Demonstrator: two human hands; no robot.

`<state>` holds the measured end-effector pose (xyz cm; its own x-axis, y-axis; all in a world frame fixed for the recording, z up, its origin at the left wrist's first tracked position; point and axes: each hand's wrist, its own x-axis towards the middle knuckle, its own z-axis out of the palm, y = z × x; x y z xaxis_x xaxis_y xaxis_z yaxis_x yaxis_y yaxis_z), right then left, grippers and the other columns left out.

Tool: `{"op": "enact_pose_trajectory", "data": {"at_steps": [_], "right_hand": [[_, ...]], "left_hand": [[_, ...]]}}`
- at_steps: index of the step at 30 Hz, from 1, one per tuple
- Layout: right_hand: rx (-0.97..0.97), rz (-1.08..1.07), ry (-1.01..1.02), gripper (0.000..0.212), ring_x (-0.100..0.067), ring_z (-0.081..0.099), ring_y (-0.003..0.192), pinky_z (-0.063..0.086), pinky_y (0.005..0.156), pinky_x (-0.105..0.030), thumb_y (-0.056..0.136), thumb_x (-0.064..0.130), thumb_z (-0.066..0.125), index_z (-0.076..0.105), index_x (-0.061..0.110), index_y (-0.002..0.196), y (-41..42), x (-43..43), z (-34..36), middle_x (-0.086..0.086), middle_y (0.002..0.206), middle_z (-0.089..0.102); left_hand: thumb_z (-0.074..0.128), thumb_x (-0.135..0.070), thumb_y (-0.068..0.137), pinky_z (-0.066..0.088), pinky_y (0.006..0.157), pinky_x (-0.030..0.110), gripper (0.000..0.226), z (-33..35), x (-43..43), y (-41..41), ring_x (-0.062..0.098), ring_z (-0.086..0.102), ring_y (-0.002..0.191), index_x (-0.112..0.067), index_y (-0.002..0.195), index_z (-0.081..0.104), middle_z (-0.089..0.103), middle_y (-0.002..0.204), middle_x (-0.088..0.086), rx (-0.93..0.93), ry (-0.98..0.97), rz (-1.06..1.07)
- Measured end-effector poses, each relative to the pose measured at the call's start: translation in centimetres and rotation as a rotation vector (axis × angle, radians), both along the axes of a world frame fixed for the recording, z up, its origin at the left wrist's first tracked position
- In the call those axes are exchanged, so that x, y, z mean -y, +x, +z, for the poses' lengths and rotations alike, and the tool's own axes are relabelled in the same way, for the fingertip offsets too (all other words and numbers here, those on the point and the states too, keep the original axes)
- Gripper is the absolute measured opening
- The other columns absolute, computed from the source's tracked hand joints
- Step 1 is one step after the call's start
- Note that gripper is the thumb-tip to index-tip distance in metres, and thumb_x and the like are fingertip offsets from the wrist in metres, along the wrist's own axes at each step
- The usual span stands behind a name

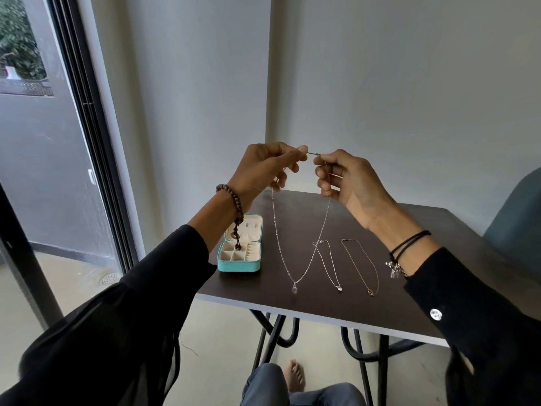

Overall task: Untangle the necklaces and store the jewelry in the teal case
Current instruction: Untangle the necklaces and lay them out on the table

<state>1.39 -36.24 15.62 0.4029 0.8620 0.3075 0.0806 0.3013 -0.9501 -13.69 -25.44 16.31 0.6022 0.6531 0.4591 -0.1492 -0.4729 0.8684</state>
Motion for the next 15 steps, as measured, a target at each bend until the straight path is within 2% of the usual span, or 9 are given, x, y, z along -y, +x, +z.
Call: {"op": "enact_pose_trajectory", "data": {"at_steps": [2, 4, 7, 9, 12, 15], "right_hand": [[0.027, -0.035, 0.000, 0.020, -0.015, 0.060, 0.070, 0.049, 0.070, -0.030, 0.097, 0.020, 0.057, 0.071, 0.009, 0.089, 0.0, -0.2, -0.2, -0.003, 0.079, 0.068], [0.091, -0.092, 0.004, 0.019, -0.015, 0.059, 0.078, 0.050, 0.076, -0.031, 0.096, 0.021, 0.060, 0.074, 0.009, 0.090, 0.1, -0.4, -0.4, -0.002, 0.084, 0.068], [0.175, -0.121, 0.010, 0.017, -0.012, 0.046, 0.069, 0.044, 0.073, -0.028, 0.094, 0.027, 0.068, 0.077, 0.013, 0.093, 0.1, -0.5, -0.6, 0.002, 0.077, 0.051], [0.163, -0.058, 0.027, 0.012, -0.012, 0.047, 0.067, 0.046, 0.070, -0.027, 0.094, 0.026, 0.070, 0.078, 0.016, 0.092, 0.0, -0.5, -0.7, 0.001, 0.076, 0.054], [0.135, 0.008, 0.041, 0.013, -0.016, 0.064, 0.080, 0.050, 0.080, -0.030, 0.096, 0.018, 0.067, 0.076, 0.010, 0.101, -0.4, -0.7, -0.6, -0.003, 0.091, 0.073], [0.057, 0.076, 0.048, 0.014, -0.017, 0.073, 0.087, 0.051, 0.085, -0.032, 0.099, 0.012, 0.059, 0.072, 0.007, 0.103, -0.8, -0.8, 0.0, -0.008, 0.096, 0.077]], "left_hand": [[0.066, -0.036, 0.094, 0.052, 0.057, 0.025, 0.029, 0.0, 0.0, 0.0, 0.014, 0.059, 0.063, -0.009, 0.097, 0.075, 0.068, 0.081, 0.001, -0.007, -0.027, -0.035], [0.065, -0.035, 0.094, 0.055, 0.065, 0.028, 0.032, -0.1, 0.0, 0.0, 0.015, 0.062, 0.072, -0.005, 0.102, 0.074, 0.070, 0.090, 0.004, -0.005, -0.059, -0.085], [0.067, -0.032, 0.093, 0.056, 0.084, 0.033, 0.028, -0.2, 0.2, 0.5, 0.012, 0.065, 0.097, -0.006, 0.102, 0.075, 0.073, 0.107, 0.002, 0.011, -0.050, -0.105], [0.068, -0.031, 0.092, 0.053, 0.095, 0.037, 0.026, -0.2, 0.3, 0.7, 0.010, 0.063, 0.113, -0.010, 0.105, 0.076, 0.072, 0.116, -0.001, 0.035, -0.050, -0.115], [0.067, -0.031, 0.093, 0.052, 0.099, 0.036, 0.027, 0.0, 0.5, 0.9, 0.013, 0.063, 0.116, -0.012, 0.109, 0.076, 0.073, 0.116, -0.001, 0.048, -0.048, -0.149], [0.067, -0.027, 0.093, 0.057, 0.093, 0.036, 0.028, 0.1, 0.7, 1.1, 0.024, 0.068, 0.109, -0.005, 0.110, 0.074, 0.072, 0.111, 0.012, 0.091, -0.082, -0.162]]}}
